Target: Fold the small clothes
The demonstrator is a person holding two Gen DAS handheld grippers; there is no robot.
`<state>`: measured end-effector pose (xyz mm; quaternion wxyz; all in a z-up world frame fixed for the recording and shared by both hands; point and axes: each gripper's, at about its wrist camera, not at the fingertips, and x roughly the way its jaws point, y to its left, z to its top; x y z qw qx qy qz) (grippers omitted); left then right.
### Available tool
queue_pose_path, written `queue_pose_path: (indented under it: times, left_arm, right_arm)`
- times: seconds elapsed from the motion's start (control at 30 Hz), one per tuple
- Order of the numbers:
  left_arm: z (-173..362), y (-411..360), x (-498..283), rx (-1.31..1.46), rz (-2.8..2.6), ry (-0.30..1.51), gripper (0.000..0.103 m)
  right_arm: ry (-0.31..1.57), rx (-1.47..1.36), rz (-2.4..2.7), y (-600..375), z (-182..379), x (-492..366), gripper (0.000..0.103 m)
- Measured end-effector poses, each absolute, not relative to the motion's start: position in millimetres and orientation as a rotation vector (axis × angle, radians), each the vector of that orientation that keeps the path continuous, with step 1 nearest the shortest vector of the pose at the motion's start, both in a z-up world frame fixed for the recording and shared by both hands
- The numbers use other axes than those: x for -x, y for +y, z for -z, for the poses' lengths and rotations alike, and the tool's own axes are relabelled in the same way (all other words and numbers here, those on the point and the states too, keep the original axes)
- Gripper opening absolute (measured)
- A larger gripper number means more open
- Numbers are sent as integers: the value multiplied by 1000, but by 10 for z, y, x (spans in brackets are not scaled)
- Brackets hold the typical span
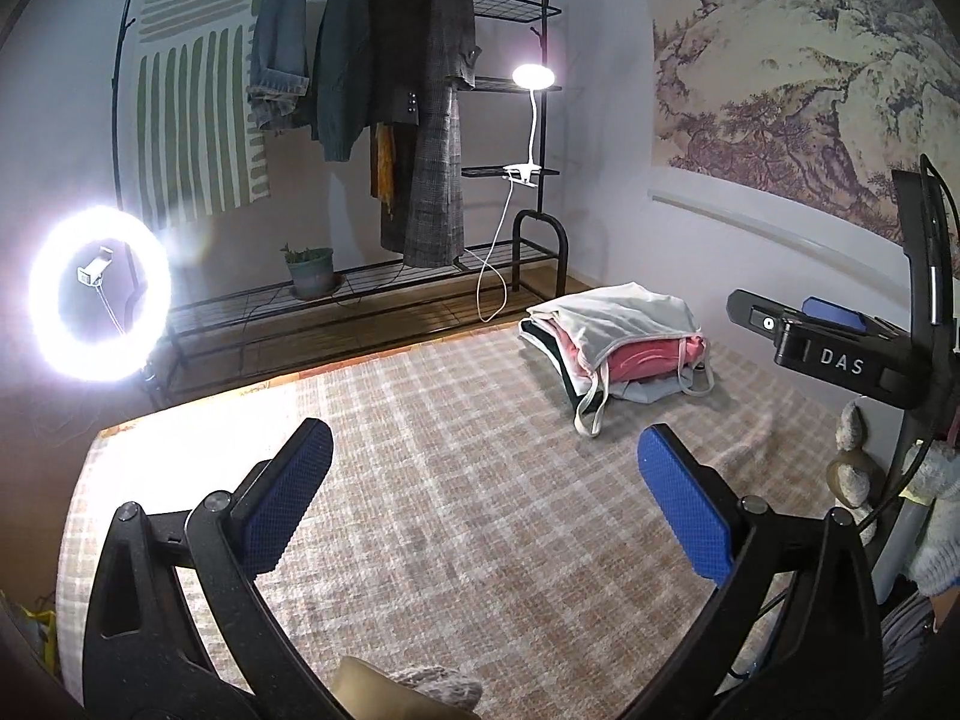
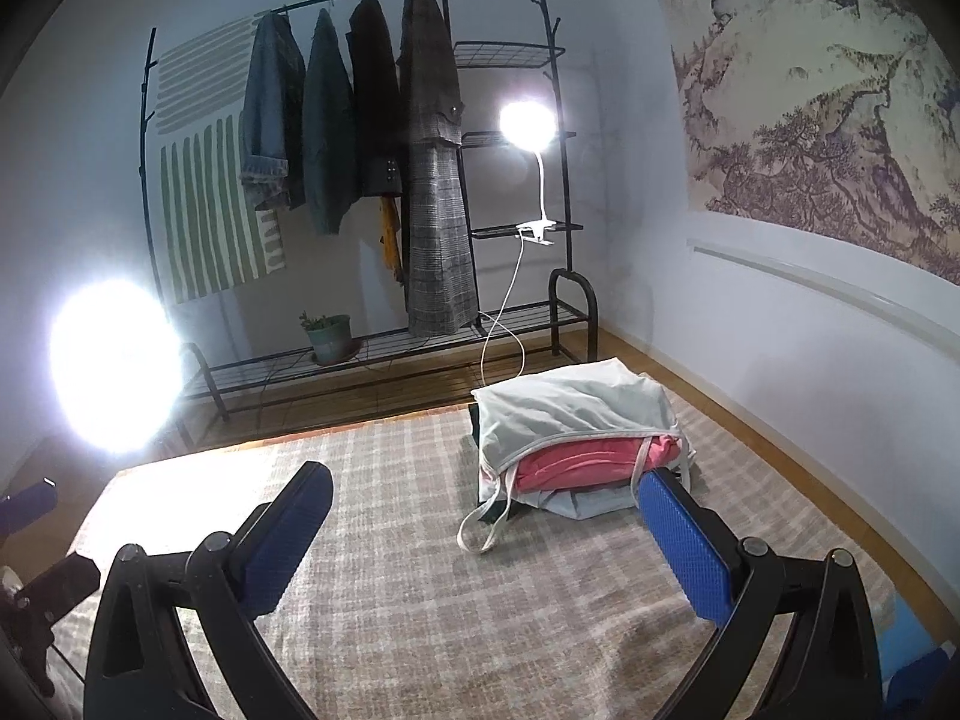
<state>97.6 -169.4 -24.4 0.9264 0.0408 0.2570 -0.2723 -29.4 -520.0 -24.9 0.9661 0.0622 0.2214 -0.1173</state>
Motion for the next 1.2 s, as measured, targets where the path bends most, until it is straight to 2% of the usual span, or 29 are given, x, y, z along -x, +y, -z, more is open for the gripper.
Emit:
queue_pose_path:
  times: [1.2]
  left_arm:
    - [239, -1718, -988, -88, 570, 524, 103]
  right_arm:
    - [471, -109, 279, -5157, 366, 183, 103]
